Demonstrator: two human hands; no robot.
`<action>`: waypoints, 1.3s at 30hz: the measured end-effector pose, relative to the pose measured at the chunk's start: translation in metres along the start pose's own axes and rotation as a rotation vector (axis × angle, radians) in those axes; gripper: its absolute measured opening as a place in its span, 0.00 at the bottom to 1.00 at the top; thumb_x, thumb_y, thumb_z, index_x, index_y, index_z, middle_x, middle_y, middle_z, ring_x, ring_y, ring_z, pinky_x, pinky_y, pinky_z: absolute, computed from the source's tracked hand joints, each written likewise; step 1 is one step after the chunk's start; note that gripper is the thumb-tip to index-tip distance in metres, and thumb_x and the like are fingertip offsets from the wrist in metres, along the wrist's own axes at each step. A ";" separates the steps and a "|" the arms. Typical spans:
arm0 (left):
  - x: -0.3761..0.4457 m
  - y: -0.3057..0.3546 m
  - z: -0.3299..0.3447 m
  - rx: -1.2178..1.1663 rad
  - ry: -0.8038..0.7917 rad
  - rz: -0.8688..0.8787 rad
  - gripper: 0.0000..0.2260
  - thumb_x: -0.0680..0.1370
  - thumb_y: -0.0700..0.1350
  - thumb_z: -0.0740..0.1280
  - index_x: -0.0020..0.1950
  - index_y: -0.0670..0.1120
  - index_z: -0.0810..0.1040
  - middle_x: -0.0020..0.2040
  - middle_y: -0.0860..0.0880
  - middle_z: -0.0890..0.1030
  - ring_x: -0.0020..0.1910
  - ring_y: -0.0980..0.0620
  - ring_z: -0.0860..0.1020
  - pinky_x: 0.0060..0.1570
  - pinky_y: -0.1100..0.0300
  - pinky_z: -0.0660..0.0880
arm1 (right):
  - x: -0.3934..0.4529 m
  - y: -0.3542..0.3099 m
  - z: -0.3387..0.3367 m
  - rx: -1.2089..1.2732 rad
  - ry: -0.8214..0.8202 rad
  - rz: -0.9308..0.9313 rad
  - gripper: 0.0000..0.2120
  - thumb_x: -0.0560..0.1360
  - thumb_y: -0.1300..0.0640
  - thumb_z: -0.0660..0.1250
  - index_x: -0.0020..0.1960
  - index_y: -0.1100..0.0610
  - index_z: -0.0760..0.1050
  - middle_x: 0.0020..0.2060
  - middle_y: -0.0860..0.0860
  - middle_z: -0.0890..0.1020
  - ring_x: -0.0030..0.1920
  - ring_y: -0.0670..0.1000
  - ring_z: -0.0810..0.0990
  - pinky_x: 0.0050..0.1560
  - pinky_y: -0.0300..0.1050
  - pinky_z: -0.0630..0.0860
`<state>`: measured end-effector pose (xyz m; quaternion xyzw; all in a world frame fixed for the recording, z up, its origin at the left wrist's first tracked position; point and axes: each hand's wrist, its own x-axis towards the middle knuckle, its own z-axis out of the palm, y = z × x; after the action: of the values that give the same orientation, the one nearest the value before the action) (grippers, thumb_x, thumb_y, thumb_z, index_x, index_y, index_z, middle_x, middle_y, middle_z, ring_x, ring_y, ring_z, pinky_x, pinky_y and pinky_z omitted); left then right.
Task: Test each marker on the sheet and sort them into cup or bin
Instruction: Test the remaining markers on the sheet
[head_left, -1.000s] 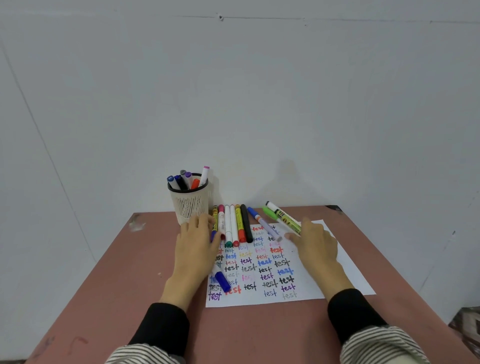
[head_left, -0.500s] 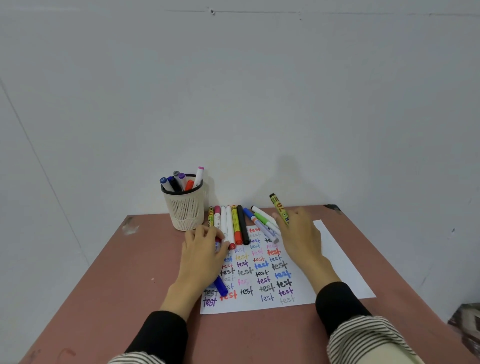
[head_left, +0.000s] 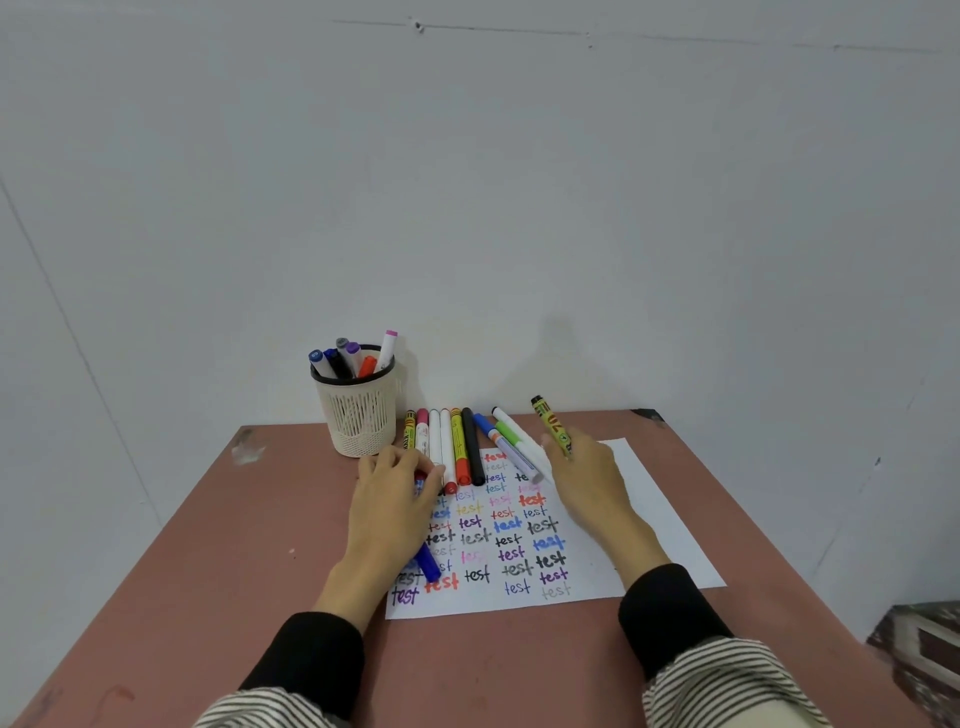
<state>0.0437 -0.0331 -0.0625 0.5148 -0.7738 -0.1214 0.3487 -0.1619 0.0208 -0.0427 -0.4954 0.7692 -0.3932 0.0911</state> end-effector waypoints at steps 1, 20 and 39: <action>0.000 0.001 0.000 -0.001 0.004 -0.001 0.07 0.80 0.54 0.63 0.50 0.52 0.77 0.53 0.55 0.73 0.54 0.54 0.65 0.52 0.61 0.67 | -0.001 -0.002 -0.003 0.090 0.016 -0.019 0.15 0.83 0.48 0.56 0.42 0.56 0.72 0.33 0.50 0.73 0.30 0.47 0.69 0.30 0.40 0.63; -0.008 0.014 -0.002 -0.038 -0.019 0.335 0.18 0.79 0.56 0.62 0.67 0.52 0.71 0.62 0.56 0.71 0.60 0.55 0.66 0.60 0.59 0.65 | -0.024 -0.017 -0.027 0.849 -0.025 0.156 0.15 0.80 0.54 0.64 0.37 0.58 0.69 0.24 0.53 0.77 0.22 0.47 0.64 0.25 0.37 0.62; -0.021 0.043 -0.010 0.181 -0.269 0.511 0.21 0.81 0.63 0.44 0.39 0.50 0.63 0.29 0.51 0.69 0.30 0.50 0.69 0.36 0.53 0.69 | -0.027 -0.026 -0.025 1.083 -0.226 0.245 0.21 0.75 0.71 0.61 0.29 0.55 0.58 0.22 0.48 0.60 0.21 0.45 0.55 0.20 0.36 0.54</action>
<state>0.0243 0.0066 -0.0405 0.3116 -0.9252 -0.0275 0.2148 -0.1440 0.0507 -0.0141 -0.3240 0.4950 -0.6629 0.4588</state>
